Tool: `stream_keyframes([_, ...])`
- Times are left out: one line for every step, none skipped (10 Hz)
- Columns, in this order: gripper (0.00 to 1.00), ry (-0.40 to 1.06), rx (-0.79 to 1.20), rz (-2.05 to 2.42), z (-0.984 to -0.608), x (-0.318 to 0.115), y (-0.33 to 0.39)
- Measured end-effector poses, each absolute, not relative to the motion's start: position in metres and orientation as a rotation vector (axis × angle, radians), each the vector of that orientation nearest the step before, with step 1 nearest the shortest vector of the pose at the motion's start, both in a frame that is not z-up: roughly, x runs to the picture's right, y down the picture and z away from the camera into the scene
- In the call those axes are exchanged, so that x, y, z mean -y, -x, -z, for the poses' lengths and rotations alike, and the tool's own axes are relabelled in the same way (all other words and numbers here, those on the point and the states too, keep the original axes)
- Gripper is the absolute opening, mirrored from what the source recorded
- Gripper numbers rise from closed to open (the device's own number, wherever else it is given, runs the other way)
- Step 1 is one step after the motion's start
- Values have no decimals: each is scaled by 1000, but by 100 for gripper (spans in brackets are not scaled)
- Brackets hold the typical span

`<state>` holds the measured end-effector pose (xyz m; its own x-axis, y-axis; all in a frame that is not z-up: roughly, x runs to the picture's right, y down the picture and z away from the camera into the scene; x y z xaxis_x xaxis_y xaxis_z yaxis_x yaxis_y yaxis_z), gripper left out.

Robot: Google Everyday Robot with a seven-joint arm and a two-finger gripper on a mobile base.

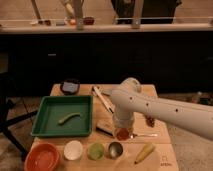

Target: Place apple in metal cup

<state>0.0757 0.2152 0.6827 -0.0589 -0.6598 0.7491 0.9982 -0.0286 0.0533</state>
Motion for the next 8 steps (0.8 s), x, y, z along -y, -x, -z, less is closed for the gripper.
stream_keyframes([0, 635, 713, 1526, -675, -223, -70])
stream_keyframes([0, 624, 727, 1534, -671, -227, -63])
stream_keyframes([0, 607, 745, 1543, -665, -231, -55])
stream_keyframes([0, 597, 758, 1544, -661, -233, -52])
stream_keyframes([0, 589, 778, 1541, -657, -235, -51])
stream_keyframes([0, 578, 800, 1540, -655, -237, -48])
stream_keyframes([0, 570, 816, 1539, -653, -238, -46])
stream_keyframes([0, 563, 832, 1531, -653, -239, -45])
